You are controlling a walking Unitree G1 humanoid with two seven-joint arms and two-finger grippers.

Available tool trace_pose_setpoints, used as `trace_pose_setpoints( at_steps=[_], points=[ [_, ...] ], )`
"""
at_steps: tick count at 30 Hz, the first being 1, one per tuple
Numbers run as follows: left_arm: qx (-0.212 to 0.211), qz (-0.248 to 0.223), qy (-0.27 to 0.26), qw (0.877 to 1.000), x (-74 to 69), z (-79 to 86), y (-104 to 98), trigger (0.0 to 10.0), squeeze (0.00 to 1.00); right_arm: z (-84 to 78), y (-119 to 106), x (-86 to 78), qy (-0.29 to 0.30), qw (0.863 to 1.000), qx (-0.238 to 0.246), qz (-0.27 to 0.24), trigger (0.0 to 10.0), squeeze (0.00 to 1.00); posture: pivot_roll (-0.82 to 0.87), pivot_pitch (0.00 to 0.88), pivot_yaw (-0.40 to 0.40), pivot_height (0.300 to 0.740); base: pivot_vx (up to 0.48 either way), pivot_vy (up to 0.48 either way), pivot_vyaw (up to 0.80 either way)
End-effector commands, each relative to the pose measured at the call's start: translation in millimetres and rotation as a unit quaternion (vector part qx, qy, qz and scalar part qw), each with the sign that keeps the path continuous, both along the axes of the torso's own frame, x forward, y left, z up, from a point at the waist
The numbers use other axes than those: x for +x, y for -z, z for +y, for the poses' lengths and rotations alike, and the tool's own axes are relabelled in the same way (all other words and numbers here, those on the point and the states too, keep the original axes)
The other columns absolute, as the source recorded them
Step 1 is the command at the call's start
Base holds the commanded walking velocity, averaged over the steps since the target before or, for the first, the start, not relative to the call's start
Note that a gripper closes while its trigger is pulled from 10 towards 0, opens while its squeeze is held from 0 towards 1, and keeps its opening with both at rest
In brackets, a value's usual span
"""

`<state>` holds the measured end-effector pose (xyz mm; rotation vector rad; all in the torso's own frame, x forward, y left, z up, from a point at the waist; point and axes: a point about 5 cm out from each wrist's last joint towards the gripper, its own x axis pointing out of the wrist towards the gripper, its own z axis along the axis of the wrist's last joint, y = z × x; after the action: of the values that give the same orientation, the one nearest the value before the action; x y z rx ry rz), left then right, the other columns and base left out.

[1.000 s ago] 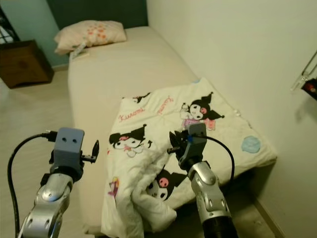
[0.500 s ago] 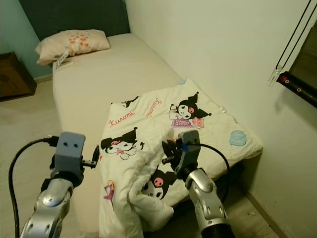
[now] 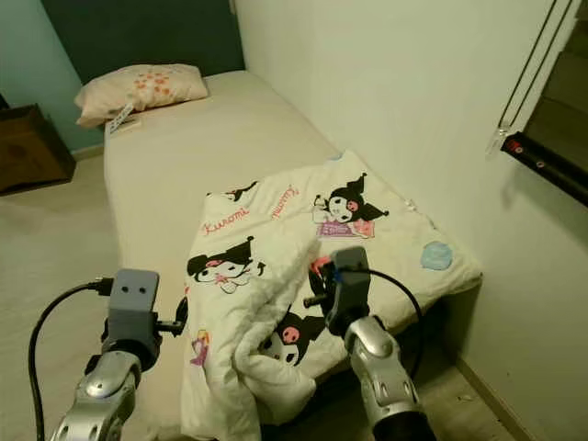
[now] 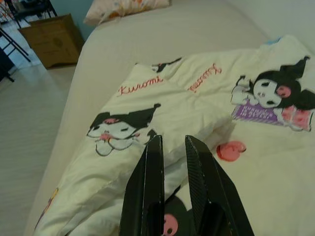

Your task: Clean up the room

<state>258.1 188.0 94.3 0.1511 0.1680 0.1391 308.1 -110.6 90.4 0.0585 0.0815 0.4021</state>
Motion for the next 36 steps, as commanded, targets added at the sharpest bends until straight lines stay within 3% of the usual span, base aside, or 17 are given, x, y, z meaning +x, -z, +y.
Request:
trace_pose_setpoints(
  at_steps=[1, 5, 36],
  points=[
    [-0.009, 0.007, -0.012, 1.0, -2.5, 2.3, 5.3, 10.0, 0.0, 0.6, 3.5, -1.0, -0.007, 1.0, -0.008, 0.002, 10.0, 0.0, 0.0, 0.114, 0.006, 0.74, 0.0, 0.0, 0.0],
    [-0.009, 0.005, -0.014, 1.0, -2.4, 2.6, 5.0, 10.0, 0.0, 0.9, 2.9, -0.5, -0.008, 1.0, -0.009, 0.0, 10.0, 0.0, 0.0, 0.114, 0.003, 0.74, 0.0, 0.0, 0.0],
    [-0.009, -0.011, -0.014, 1.0, -1.4, 3.5, -1.2, 10.0, 0.0, -3.2, 0.0, 2.1, 0.007, 1.0, 0.0, -0.017, 10.0, 0.0, 0.0, 0.126, 0.024, 0.74, 0.0, 0.0, 0.8]
  ],
)
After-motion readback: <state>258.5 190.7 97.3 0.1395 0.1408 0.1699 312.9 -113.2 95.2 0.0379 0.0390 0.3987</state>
